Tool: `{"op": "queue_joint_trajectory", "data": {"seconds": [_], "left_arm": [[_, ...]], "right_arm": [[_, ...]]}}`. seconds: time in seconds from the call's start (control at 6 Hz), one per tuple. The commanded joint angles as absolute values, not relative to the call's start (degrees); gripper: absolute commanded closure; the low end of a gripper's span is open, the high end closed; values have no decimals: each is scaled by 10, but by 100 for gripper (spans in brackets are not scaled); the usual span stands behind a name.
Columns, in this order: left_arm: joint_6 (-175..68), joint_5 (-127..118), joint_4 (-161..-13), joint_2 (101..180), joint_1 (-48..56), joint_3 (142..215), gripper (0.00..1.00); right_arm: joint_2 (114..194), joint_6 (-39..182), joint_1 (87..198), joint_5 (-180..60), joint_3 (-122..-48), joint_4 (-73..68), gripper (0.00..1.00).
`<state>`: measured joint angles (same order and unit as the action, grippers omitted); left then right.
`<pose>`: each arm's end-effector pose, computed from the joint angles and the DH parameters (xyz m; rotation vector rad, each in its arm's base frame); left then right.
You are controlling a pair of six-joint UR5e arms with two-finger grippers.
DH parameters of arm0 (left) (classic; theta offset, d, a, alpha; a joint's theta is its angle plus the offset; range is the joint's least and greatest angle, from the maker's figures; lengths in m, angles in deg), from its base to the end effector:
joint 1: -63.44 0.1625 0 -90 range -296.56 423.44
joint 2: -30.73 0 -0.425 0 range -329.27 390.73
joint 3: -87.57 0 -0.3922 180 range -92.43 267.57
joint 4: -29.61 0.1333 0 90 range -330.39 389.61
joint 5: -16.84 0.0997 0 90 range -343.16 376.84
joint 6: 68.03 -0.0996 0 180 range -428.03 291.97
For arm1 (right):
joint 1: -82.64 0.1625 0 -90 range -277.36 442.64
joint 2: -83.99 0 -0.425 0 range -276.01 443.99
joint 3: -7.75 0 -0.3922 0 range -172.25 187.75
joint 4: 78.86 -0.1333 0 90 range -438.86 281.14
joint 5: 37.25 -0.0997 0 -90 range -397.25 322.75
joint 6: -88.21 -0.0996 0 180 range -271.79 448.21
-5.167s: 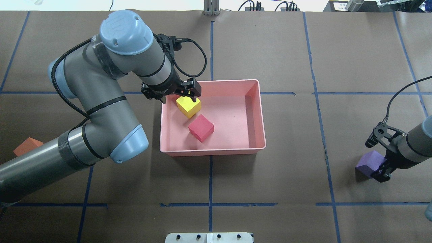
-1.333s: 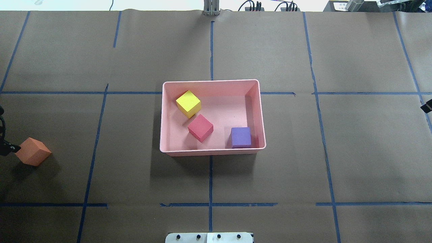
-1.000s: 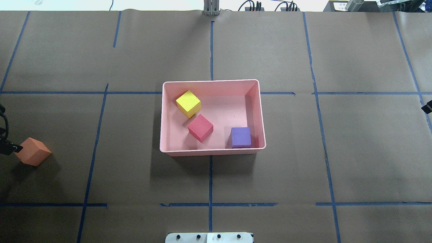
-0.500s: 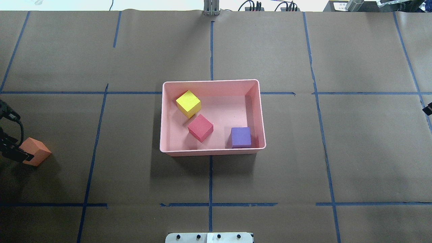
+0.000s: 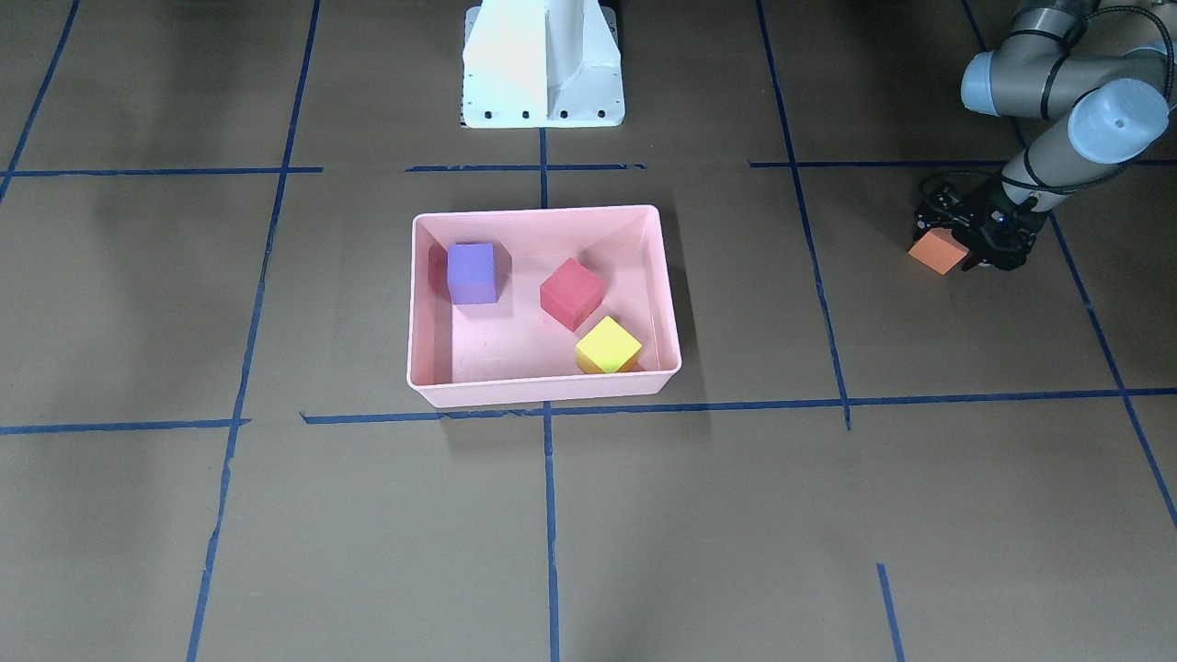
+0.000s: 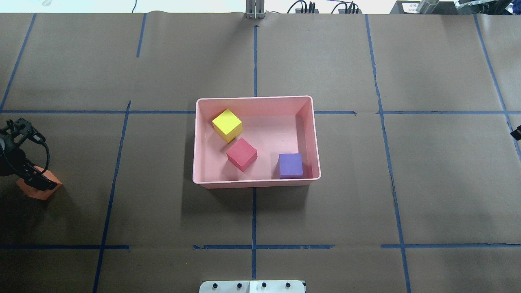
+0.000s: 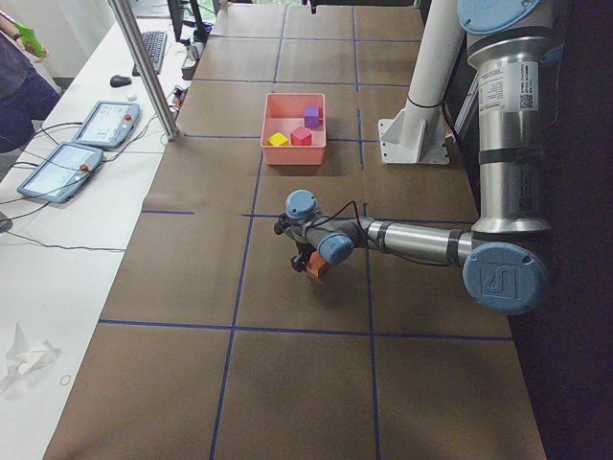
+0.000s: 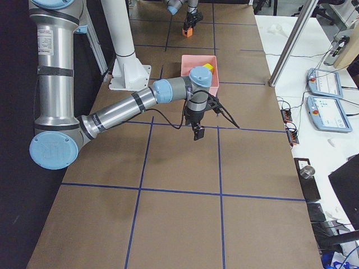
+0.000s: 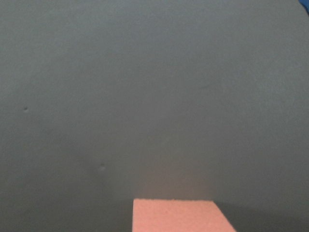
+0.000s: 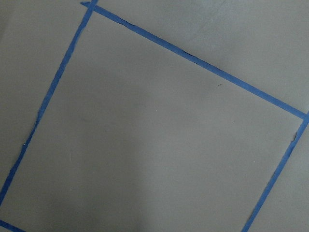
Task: Place blocks into pink bin with both arms
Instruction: 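Lower the left gripper and grasp the orange cube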
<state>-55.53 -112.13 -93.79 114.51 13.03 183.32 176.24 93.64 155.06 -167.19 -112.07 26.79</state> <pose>0.2463 -0.4087 0.5990 0.2093 0.8504 0.6381 -0.0681 -0.4445 0.4598 0.1260 -0.7181 -0.4563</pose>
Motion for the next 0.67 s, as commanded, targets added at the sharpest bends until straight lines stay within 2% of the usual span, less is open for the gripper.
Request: {"op": "queue_joint_trajectory", "data": {"seconds": [0.0,0.33,0.5], "left_arm": [[-555,-1123,-936,1145,130,1839,52],[-554,-1170,-928,1148,119,1863,52],[-515,-1170,-927,1175,92,1878,52]], "right_arm": [[1763,936,1551,-1675,-1120,268,0],[1763,936,1551,-1675,-1120,268,0],[1764,936,1551,-1675,-1120,268,0]]}}
